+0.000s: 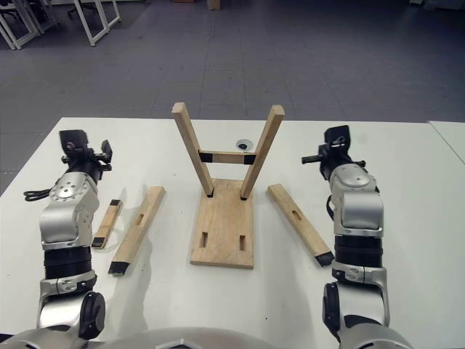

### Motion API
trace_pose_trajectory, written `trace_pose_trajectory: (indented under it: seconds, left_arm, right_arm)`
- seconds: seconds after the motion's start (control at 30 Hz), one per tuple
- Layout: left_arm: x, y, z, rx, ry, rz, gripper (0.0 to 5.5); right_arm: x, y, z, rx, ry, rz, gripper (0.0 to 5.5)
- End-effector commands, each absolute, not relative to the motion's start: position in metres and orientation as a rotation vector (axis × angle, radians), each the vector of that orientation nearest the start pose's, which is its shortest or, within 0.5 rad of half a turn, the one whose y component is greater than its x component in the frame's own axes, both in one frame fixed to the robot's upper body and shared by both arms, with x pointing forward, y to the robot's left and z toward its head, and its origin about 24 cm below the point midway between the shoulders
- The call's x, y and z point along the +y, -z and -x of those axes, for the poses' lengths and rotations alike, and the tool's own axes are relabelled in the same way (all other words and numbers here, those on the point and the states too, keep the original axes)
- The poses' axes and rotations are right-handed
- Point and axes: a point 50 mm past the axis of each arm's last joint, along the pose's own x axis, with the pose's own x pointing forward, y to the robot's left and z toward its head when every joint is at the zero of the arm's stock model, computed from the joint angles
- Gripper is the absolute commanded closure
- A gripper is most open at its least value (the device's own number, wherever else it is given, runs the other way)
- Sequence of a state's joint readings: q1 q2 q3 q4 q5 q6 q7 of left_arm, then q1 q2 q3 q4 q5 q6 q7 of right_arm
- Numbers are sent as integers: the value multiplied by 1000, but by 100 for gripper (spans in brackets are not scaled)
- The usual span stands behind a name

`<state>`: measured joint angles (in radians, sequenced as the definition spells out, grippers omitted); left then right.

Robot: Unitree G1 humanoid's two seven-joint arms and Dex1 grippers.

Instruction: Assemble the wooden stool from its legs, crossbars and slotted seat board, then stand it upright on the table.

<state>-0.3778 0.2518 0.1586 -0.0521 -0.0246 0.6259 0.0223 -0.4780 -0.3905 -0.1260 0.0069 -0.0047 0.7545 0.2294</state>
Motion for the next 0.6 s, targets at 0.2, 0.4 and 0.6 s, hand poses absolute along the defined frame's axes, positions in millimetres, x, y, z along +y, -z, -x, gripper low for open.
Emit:
trace_pose_trajectory:
  seconds: [0.2, 0.4, 0.6]
  left_arm:
    - [23, -161, -298, 34, 640, -281, 251]
    - [49, -138, -294, 128, 574, -336, 251]
    - [108, -124, -303, 227, 366, -374, 251]
  right_arm:
    - [-121, -147, -301, 215, -539, 313, 522]
    - [-133, -143, -305, 249, -495, 311, 522]
    - [-147, -137, -304, 282, -467, 327, 522]
